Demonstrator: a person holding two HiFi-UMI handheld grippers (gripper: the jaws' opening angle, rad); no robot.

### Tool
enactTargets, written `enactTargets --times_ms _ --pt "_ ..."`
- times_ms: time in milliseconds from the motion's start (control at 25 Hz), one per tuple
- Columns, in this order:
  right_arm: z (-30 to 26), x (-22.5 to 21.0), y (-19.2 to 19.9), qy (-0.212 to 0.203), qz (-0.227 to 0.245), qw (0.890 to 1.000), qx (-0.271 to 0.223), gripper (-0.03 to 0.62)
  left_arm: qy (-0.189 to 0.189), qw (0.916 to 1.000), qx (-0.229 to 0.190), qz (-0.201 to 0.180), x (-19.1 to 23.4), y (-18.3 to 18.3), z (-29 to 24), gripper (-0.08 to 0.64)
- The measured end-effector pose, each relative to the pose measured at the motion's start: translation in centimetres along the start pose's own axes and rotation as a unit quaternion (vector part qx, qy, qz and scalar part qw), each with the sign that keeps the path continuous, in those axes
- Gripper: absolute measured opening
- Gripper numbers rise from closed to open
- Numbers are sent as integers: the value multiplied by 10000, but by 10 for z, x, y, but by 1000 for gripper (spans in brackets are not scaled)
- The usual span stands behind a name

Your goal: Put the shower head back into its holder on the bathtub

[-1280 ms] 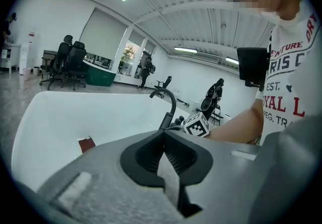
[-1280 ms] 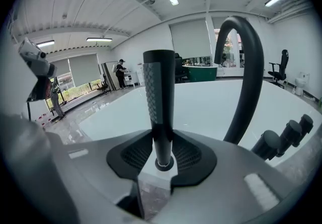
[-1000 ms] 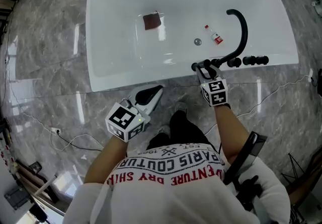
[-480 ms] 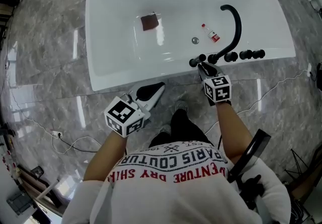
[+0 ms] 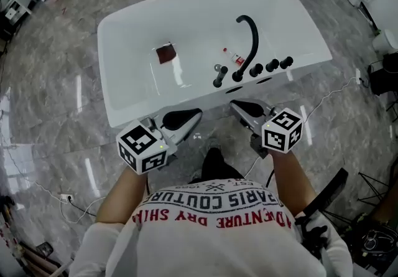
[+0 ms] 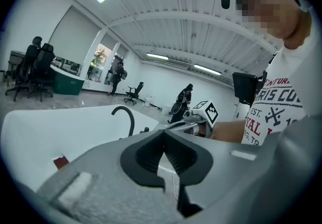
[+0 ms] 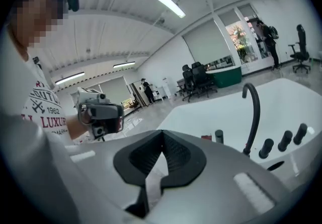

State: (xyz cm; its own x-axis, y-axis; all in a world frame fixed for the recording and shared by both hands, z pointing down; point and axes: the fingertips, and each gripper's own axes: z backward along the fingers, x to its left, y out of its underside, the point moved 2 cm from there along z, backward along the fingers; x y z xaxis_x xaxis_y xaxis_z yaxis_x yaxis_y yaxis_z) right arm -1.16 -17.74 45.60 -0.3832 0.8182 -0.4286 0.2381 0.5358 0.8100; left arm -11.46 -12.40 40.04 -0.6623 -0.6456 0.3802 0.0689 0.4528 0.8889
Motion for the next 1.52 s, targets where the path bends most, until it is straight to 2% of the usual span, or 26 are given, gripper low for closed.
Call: enactTargets --times_ms 240,440,680,1200,1400,1520 --pt "57 87 -48 67 988 9938 -497 2 245 9972 -93 -701 -53 -35 21 2" --pt "76 137 -48 9 1391 9887 -557 2 360 9950 -135 -917 -78 -41 40 2" --pt "99 158 -35 -46 1219 9903 -668 2 492 9940 -81 -975 -104 -31 43 3" --pt "109 168 -16 -85 1163 9916 -564 2 654 9932 71 -960 -123 -25 36 3" --pt "120 165 -25 -77 1088 9924 -569 2 667 9933 104 -935 -132 -38 33 3" --pt "121 163 -21 -66 1037 9928 -597 2 680 9932 174 -933 -131 -33 30 3"
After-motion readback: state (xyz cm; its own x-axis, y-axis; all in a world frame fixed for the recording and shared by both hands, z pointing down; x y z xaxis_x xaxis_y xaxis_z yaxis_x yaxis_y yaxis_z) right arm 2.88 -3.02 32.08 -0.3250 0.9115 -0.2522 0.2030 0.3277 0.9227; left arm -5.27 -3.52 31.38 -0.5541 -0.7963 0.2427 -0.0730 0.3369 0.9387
